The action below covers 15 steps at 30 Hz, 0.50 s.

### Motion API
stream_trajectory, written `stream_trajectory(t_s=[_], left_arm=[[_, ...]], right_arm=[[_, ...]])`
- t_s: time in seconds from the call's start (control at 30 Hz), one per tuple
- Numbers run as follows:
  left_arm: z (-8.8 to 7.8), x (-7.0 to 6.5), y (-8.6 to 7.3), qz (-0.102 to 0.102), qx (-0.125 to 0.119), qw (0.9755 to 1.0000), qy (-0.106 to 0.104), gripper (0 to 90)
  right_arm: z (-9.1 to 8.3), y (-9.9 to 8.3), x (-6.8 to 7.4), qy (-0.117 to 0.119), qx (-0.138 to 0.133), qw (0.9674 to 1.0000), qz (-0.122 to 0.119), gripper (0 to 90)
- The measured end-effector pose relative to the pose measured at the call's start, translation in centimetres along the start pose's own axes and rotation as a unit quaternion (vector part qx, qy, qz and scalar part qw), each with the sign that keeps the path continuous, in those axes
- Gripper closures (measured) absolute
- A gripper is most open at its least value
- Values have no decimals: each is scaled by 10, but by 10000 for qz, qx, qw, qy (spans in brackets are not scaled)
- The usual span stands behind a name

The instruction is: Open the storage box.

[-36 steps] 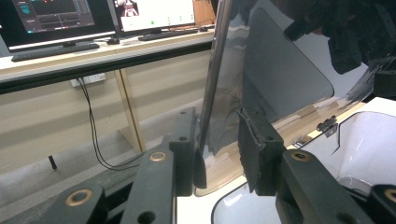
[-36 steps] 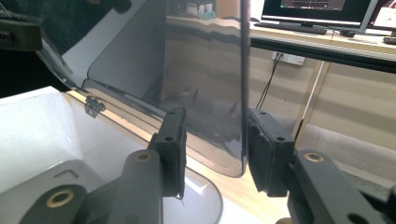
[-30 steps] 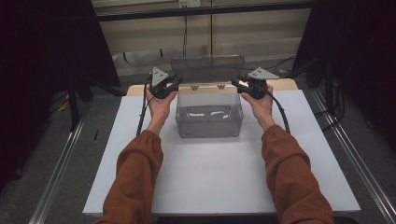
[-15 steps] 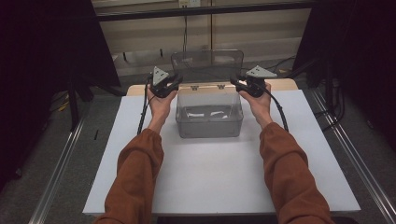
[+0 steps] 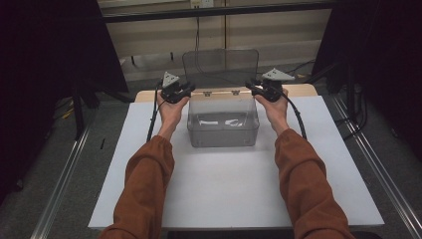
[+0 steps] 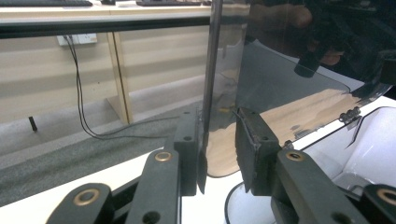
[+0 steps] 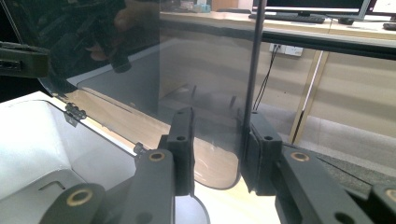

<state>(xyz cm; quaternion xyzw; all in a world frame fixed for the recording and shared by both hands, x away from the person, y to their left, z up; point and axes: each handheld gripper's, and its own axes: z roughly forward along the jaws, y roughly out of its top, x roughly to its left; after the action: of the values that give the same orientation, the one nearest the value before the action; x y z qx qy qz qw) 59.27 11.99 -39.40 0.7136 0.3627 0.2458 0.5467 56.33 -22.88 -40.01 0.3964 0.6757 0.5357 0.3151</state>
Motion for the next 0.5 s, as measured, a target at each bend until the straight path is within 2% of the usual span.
stream_trajectory(t_s=[0.07,0.17,0.2,0.23,0.3,0.33,0.4,0.5], left_arm=[[2,0,1,107,48,9999,-28,704],[5,-1,1,104,169,9998,-35,668],[6,-2,0,108,217,9997,58,660],[7,-2,0,98,221,9997,38,659],[9,-2,-2,-41,232,9997,-16,657],[10,-2,-3,-175,173,9997,-38,657],[10,0,-2,-135,233,9996,-56,666],[10,1,-2,-224,217,9995,-89,685]], right_arm=[[1,1,0,5,27,10000,67,676],[2,1,-1,20,16,9998,201,674],[2,1,-2,37,21,9998,210,676],[2,1,-2,46,37,9997,220,677],[2,1,-3,38,60,9998,203,678],[2,1,-2,37,72,9998,206,677],[3,2,-2,39,99,9997,211,663],[4,3,-2,37,168,9996,236,643]])
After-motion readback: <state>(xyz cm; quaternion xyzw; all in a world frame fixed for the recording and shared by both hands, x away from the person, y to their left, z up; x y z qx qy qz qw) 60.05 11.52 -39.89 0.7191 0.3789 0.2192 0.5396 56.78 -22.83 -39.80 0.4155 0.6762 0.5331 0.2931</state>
